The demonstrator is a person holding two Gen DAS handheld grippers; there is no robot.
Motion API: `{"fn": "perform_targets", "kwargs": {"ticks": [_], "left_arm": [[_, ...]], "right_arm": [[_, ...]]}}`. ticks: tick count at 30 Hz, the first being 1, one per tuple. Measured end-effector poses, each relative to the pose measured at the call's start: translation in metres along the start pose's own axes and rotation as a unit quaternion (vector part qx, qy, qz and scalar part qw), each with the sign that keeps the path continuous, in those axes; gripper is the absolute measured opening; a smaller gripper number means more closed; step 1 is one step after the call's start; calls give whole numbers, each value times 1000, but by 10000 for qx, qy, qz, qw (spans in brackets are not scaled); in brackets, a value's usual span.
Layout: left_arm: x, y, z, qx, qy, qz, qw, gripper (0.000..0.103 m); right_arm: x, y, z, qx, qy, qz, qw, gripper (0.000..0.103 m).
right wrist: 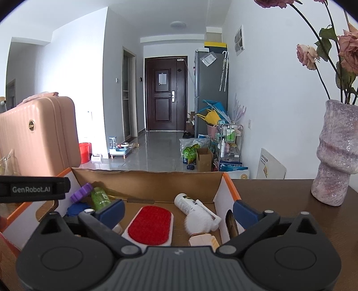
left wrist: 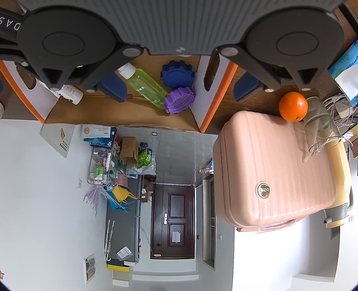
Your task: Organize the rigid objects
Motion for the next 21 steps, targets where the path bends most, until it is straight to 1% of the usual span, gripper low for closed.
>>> {"fn": "perform_targets", "kwargs": {"ticks": [10, 13, 21], "left_arm": [[7, 1, 0, -4, -73, -47, 10000, 103], [13, 1, -1, -66, -75, -112, 9999, 103], [29, 3, 8, -22, -122, -170, 9998, 103]], "right_arm": [[6, 1, -1, -21, 15, 0, 10000, 103], [9, 2, -3, -54, -9, -5, 10000, 103], [24, -1, -7, -109, -47, -6, 9999, 103]]}}
Point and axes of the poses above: each gripper's, at about its wrist camera, not at the fingertips, and x roughly against the way its jaws point, z to its left, y to its top, the point moved 2 cm from there along -x, roughly the way its jaws point, and after that the axes turned 8 degrees about x, right-handed, at the moved point
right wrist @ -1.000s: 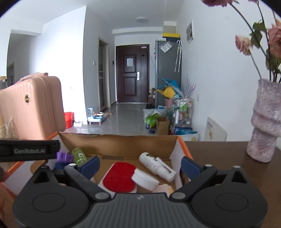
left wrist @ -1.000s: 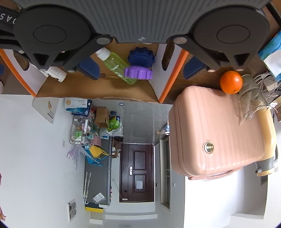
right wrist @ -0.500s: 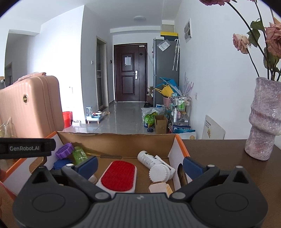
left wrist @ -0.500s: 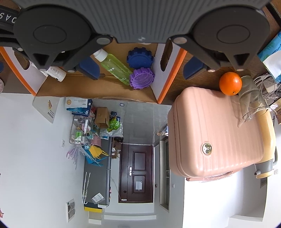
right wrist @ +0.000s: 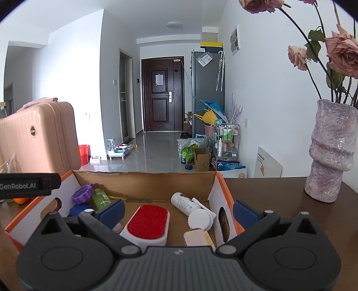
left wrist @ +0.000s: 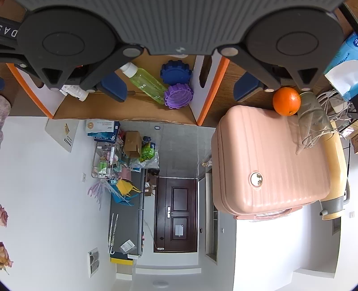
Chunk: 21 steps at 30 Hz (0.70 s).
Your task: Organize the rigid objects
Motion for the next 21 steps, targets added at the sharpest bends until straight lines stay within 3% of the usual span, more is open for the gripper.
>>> {"fn": "perform_targets", "kwargs": {"ticks": [21], "left_arm": [[78, -17, 19, -95, -162, -169, 9997, 103]], "right_arm": [[75, -12, -3, -142, 42, -74, 9999, 103]]}}
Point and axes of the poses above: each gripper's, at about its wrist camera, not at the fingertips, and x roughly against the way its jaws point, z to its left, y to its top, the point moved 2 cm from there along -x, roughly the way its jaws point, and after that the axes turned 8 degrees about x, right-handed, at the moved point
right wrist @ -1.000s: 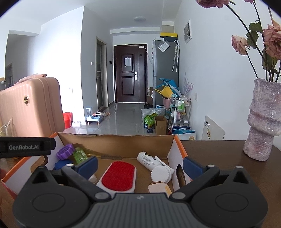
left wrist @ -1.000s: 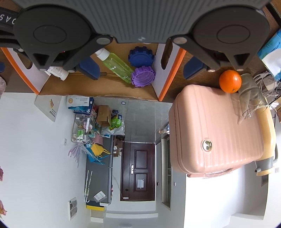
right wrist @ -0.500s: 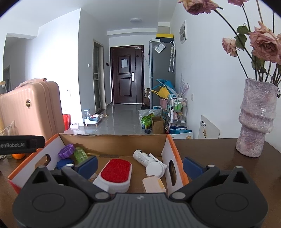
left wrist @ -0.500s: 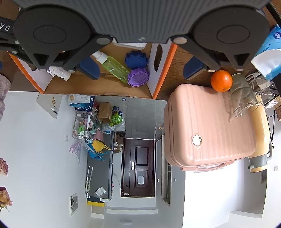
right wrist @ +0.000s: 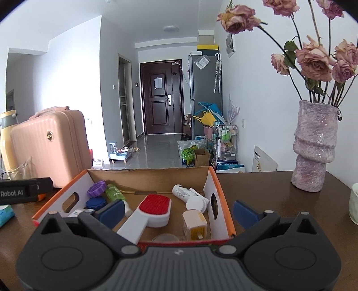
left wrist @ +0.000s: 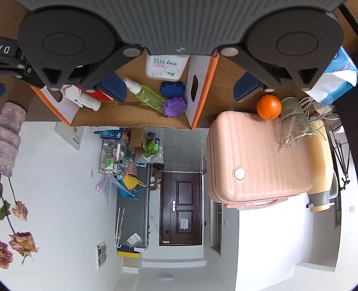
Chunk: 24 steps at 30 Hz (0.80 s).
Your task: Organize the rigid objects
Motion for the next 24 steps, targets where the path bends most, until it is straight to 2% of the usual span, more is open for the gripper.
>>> {"fn": "perform_targets", "kwargs": {"ticks": [10, 24], "left_arm": [[57, -14, 10, -78, -67, -112, 9999, 103], [139, -41, 24, -179, -226, -390, 9988, 103]], "right_arm": [[56, -12, 8, 2, 56, -58, 10000, 103], [150, -39, 28, 84, 159, -393, 9991, 103]]}}
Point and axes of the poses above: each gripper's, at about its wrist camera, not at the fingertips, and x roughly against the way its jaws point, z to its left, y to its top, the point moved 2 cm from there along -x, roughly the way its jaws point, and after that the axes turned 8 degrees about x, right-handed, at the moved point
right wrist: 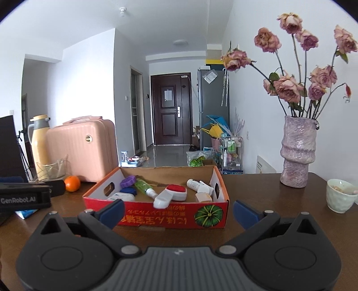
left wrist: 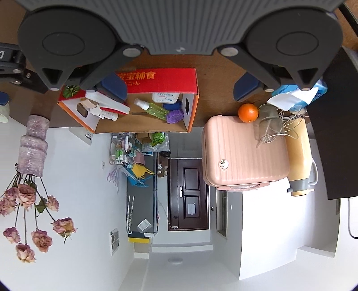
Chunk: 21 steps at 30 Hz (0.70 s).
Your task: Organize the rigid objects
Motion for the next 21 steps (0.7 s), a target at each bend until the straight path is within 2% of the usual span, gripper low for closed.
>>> {"fn": "perform_targets", "kwargs": {"ticks": [10, 21], "left_arm": [[58, -28, 11, -69, -68, -128, 9999, 103], [112, -59, 34, -4, -49, -15, 10000, 103]], "right_arm": [[63, -29, 5, -38, -74, -63, 9999, 103], [122, -53, 10, 7, -176, -104, 9998, 103]]}}
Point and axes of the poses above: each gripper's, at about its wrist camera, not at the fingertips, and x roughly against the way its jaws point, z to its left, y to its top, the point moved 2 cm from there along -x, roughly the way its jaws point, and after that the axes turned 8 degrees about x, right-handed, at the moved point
